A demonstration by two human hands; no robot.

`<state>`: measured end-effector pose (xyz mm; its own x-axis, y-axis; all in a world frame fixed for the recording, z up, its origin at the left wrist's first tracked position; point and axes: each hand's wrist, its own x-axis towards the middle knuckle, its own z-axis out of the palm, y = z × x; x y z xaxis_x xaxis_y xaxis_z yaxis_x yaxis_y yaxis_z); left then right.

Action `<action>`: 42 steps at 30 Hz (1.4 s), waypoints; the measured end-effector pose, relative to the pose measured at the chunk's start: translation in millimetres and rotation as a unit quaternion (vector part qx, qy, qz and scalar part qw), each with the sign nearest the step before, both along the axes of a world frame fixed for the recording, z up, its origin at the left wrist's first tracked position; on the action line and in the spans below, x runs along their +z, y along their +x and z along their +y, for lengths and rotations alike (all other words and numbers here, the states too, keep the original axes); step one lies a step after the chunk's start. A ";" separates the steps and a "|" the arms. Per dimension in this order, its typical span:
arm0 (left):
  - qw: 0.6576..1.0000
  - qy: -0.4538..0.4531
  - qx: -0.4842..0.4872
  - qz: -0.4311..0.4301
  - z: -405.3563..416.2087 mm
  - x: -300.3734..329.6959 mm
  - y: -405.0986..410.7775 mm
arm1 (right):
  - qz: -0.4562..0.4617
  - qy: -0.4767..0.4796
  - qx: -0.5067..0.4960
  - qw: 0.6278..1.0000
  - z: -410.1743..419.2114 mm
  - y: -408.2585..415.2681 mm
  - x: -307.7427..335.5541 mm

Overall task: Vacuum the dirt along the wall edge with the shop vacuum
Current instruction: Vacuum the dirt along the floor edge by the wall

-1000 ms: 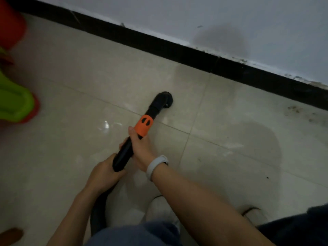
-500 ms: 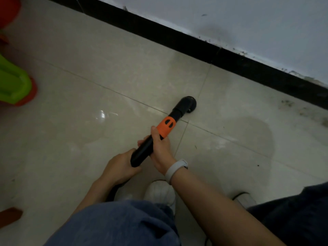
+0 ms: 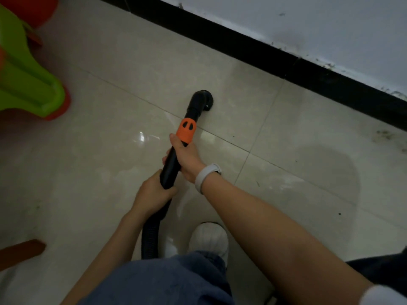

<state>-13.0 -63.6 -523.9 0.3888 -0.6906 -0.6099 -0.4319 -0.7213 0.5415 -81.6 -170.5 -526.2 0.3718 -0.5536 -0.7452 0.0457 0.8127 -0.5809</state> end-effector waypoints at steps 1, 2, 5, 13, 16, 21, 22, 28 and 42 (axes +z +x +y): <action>1.000 0.003 -0.019 0.006 -6.6 -0.2 -7.5 | 0.007 -0.003 -0.024 1.000 -3.8 -9.5 -0.9; 0.999 0.005 -0.040 0.013 -12.3 -1.5 -14.9 | 0.016 -0.007 -0.050 0.999 -6.0 -19.9 -1.8; 0.993 0.014 -0.110 0.035 -25.4 -5.1 -34.5 | 0.051 -0.024 -0.130 0.990 -6.4 -50.0 -6.9; 0.979 0.043 -0.194 0.048 -4.6 -9.3 -29.3 | 0.055 -0.029 -0.165 0.984 33.1 -69.5 -12.3; 0.981 0.069 -0.181 0.025 15.3 -7.7 -5.2 | 0.018 0.003 -0.151 0.988 53.5 -48.7 -13.5; 0.987 0.067 -0.142 -0.040 35.8 2.6 28.2 | -0.036 0.027 -0.104 0.994 64.1 -5.3 -14.5; 0.987 0.068 -0.134 -0.048 38.6 4.9 31.9 | -0.041 0.027 -0.098 0.994 65.6 0.8 -14.6; 0.995 0.069 -0.035 -0.057 43.8 10.7 39.6 | -0.039 0.042 -0.036 0.998 54.7 28.5 -13.1; 0.991 -0.017 0.134 -0.014 10.8 -0.4 -13.5 | -0.054 0.024 0.195 0.979 -8.0 29.7 -1.7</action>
<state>-26.5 -52.7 -524.3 0.5776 -0.5808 -0.5736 -0.2430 -0.7931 0.5585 -51.9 -178.5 -527.8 0.6262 -0.3193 -0.7112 -0.2143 0.8066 -0.5509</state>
